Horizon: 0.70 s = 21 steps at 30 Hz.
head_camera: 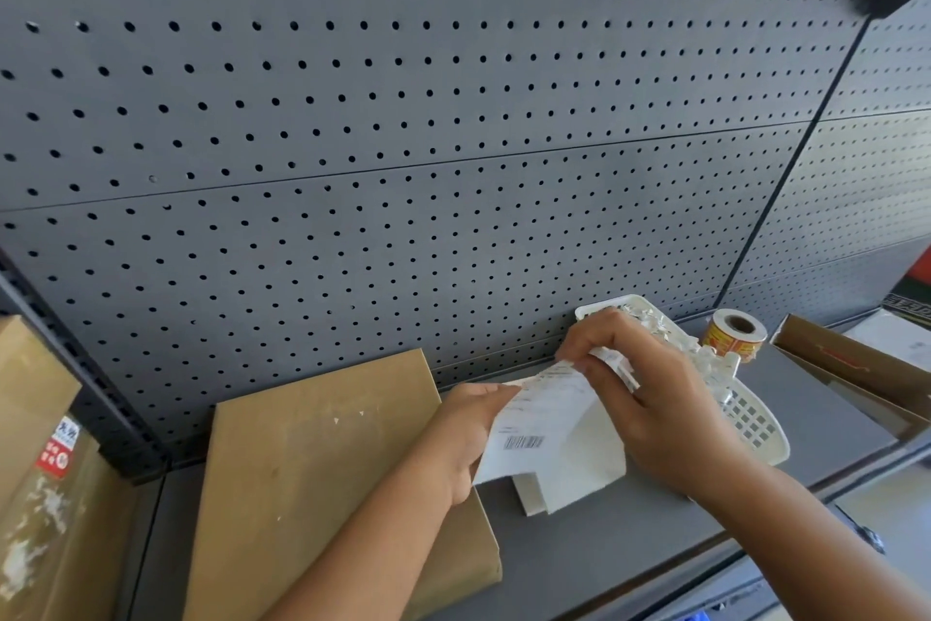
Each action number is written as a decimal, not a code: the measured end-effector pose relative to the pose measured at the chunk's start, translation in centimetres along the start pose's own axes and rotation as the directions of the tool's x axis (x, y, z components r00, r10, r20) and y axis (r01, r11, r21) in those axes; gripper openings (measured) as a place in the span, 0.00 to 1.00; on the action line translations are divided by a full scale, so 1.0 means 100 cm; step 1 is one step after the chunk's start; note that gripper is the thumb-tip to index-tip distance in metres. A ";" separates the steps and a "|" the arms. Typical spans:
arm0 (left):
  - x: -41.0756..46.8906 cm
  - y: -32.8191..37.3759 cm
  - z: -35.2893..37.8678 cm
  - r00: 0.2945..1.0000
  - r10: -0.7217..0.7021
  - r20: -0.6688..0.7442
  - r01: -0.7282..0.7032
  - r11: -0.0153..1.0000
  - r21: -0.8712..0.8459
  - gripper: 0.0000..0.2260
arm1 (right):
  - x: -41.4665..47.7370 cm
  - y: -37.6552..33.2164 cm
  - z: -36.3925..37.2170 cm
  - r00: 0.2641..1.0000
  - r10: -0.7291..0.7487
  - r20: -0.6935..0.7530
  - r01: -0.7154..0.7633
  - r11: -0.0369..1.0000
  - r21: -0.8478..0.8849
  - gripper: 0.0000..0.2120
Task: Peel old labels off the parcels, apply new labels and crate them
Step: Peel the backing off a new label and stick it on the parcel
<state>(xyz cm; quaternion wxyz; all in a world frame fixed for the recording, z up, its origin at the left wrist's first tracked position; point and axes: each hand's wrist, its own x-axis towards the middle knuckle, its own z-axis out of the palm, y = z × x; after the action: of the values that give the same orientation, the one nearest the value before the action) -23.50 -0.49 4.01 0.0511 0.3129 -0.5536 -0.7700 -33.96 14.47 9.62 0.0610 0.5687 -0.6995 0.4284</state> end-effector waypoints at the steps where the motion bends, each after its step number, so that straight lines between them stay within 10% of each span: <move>1: 0.001 0.000 0.000 1.000 0.017 0.005 -0.017 0.999 0.037 0.06 | 0.003 -0.003 -0.002 1.000 -0.015 -0.026 0.015 1.000 -0.002 0.09; 6: 0.005 -0.001 0.005 0.983 0.184 -0.014 -0.169 0.925 0.339 0.08 | 0.015 -0.014 -0.017 0.984 -0.088 -0.152 0.091 0.996 0.015 0.06; 11: 0.020 -0.011 0.001 0.942 0.332 -0.042 -0.163 0.564 0.810 0.10 | 0.024 -0.024 -0.024 0.964 -0.096 -0.246 0.103 0.995 0.016 0.05; 16: 0.020 -0.018 0.005 0.905 0.426 0.009 -0.113 0.218 0.969 0.12 | 0.032 -0.033 -0.035 0.918 -0.089 -0.385 0.105 0.994 0.021 0.08; 21: 0.018 -0.026 0.008 0.867 0.497 0.020 -0.102 0.140 0.985 0.10 | 0.038 -0.042 -0.042 0.893 -0.092 -0.441 0.172 0.974 0.145 0.15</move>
<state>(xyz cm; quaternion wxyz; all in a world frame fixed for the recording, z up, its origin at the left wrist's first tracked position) -24.61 0.41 1.08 0.0867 0.2723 -0.9443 -0.1633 -33.43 14.53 16.61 0.1918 0.5090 -0.5867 0.5999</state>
